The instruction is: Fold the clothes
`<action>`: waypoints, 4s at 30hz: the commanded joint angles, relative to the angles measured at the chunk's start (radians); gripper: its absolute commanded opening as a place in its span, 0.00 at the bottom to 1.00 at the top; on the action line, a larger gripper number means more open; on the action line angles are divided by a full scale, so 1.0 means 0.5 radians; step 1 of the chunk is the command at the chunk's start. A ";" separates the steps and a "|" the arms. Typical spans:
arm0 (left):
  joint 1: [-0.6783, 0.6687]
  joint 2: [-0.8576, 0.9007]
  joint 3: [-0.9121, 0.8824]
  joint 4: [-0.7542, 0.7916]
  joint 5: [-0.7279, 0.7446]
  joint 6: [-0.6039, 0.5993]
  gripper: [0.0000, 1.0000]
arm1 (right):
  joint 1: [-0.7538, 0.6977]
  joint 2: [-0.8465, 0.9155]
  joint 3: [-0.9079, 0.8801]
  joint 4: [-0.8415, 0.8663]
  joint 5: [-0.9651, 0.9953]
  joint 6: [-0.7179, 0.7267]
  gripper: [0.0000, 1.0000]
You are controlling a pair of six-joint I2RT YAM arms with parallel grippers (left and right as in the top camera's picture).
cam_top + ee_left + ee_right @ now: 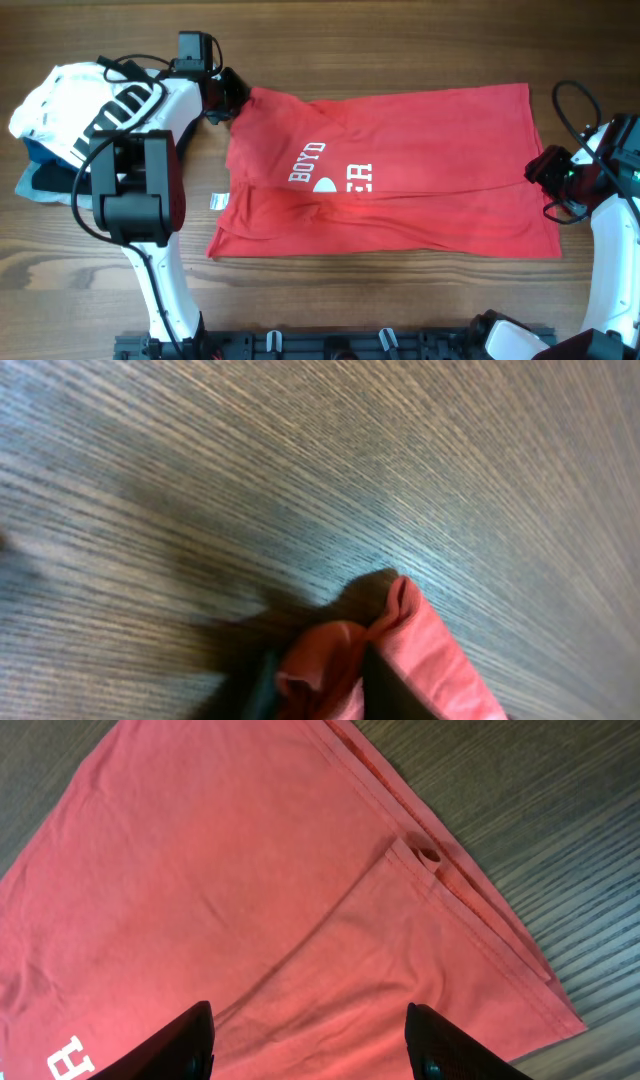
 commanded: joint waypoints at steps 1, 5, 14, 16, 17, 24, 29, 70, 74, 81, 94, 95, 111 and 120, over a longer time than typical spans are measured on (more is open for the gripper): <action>-0.013 0.108 -0.002 0.082 -0.019 -0.011 0.07 | -0.005 0.019 -0.003 -0.002 -0.033 -0.047 0.62; -0.009 0.086 -0.001 0.253 -0.018 0.033 0.04 | -0.005 0.019 -0.003 -0.002 -0.033 -0.056 0.62; -0.011 -0.014 -0.001 0.279 0.003 0.129 0.09 | -0.005 0.019 -0.003 0.012 -0.034 -0.077 0.62; -0.011 -0.014 -0.001 0.279 0.002 0.174 0.11 | -0.005 0.019 -0.003 0.007 -0.034 -0.077 0.62; -0.011 -0.014 -0.001 0.282 -0.015 0.205 0.12 | -0.005 0.019 -0.003 0.006 -0.034 -0.078 0.62; -0.011 -0.013 -0.001 0.330 -0.092 0.275 0.15 | -0.005 0.019 -0.003 0.007 -0.033 -0.078 0.62; -0.017 -0.013 -0.002 0.346 -0.097 0.275 0.04 | -0.005 0.019 -0.003 0.008 -0.033 -0.085 0.62; -0.015 -0.171 0.001 -0.683 0.893 1.016 0.04 | 0.150 1.691 1.314 0.420 -0.185 -0.246 0.75; -0.017 -0.171 0.001 -0.691 0.888 1.015 0.04 | 0.166 1.822 1.322 0.721 -0.166 -0.233 0.76; -0.017 -0.171 0.001 -0.704 0.836 1.009 0.04 | 0.246 1.937 1.321 0.900 0.037 -0.245 0.73; -0.017 -0.171 0.001 -0.703 0.836 1.009 0.04 | 0.320 2.049 1.319 0.851 0.314 -0.192 0.22; -0.017 -0.171 0.001 -0.704 0.836 1.009 0.04 | 0.320 2.049 1.319 0.841 0.342 -0.182 0.16; 0.124 -0.477 0.002 -0.659 0.839 1.003 0.04 | 0.208 1.524 1.321 0.349 0.577 0.023 0.04; 0.134 -0.668 0.002 -1.104 0.774 1.017 0.04 | 0.198 1.230 1.321 -0.362 0.700 -0.043 0.05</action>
